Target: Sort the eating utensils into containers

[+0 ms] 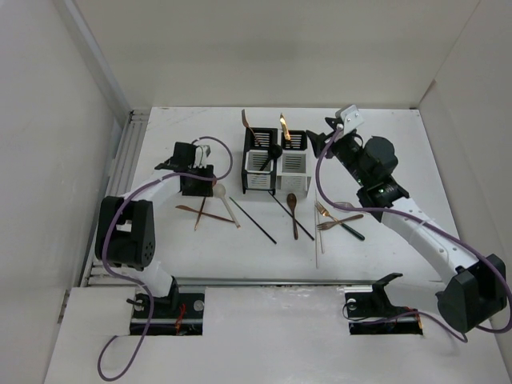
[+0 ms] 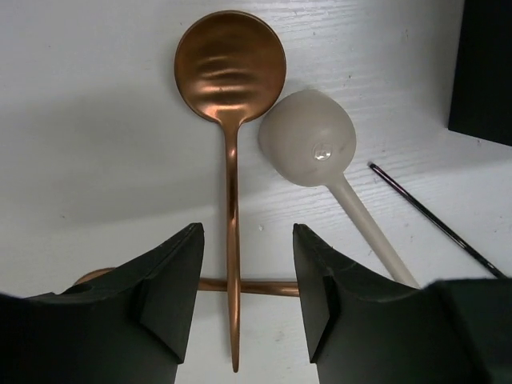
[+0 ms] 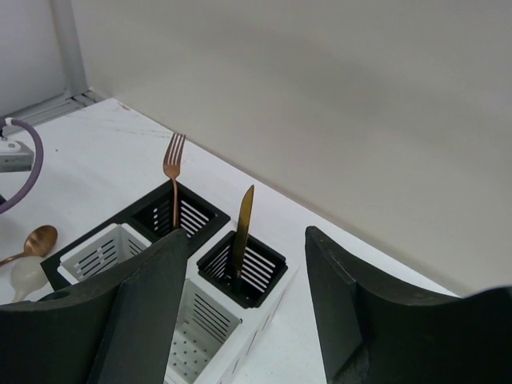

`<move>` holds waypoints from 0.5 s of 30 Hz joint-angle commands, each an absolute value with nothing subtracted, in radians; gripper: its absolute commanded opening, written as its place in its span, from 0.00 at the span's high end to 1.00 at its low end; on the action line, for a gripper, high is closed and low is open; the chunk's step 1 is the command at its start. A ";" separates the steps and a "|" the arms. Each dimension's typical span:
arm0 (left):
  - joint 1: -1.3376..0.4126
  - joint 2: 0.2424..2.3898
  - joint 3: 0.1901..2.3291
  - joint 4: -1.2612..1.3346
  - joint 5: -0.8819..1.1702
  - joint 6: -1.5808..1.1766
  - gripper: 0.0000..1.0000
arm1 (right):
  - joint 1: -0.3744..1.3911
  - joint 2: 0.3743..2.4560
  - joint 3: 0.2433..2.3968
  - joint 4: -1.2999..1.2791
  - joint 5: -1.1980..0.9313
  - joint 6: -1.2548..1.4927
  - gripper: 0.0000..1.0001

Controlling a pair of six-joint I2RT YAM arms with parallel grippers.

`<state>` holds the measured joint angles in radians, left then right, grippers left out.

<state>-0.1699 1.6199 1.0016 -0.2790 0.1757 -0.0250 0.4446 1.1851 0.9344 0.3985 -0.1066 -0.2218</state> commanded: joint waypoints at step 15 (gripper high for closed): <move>-0.232 1.792 1.045 -0.315 0.067 0.049 0.83 | 0.439 1.149 0.954 0.425 -0.055 -0.259 0.33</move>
<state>-0.2226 1.7432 1.0435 -0.2790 0.0700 0.0395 0.4446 1.1755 0.9340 0.3962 -0.0765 -0.2413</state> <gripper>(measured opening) 0.205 0.665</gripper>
